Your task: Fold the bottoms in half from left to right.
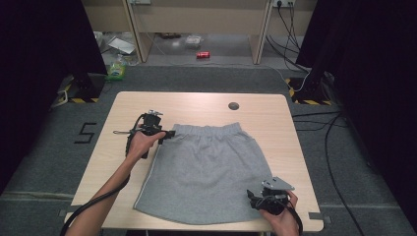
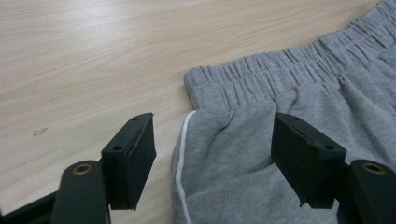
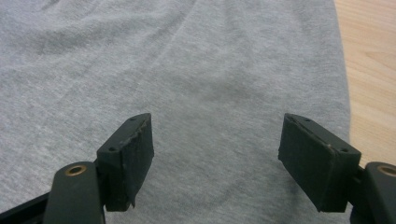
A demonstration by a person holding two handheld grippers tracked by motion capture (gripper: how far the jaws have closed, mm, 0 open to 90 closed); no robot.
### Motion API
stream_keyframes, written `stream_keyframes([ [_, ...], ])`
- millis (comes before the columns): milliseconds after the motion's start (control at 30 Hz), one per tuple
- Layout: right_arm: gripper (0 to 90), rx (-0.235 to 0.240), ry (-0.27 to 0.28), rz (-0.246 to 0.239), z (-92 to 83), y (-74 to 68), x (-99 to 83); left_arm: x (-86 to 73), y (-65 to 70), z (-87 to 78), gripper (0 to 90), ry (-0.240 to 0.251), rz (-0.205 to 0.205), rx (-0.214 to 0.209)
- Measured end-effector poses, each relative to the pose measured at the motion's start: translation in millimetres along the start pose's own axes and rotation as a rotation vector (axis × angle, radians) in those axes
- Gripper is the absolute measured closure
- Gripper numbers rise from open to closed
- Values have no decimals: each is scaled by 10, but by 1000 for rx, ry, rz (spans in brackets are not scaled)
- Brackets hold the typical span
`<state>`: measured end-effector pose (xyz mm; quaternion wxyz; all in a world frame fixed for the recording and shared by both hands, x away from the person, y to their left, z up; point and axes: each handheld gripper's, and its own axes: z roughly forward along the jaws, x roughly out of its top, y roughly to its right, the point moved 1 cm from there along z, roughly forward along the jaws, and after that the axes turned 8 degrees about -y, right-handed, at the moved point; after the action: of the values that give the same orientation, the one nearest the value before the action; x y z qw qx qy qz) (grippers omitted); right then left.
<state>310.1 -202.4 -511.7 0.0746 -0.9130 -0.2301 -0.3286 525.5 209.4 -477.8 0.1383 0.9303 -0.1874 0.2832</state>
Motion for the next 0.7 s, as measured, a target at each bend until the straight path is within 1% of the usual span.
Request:
stream_keyframes([
  [200,266,4,-1,0,7,-7,0,54,-38,88,335,-11,-19,10],
  [300,266,5,-4,-4,11,-6,0,69,-67,134,367,-8,-38,-1],
  [467,266,7,-6,-3,12,-15,3,97,-59,219,412,-30,-28,6],
  [700,267,8,0,-9,18,-24,11,190,21,337,443,-46,-19,16],
])
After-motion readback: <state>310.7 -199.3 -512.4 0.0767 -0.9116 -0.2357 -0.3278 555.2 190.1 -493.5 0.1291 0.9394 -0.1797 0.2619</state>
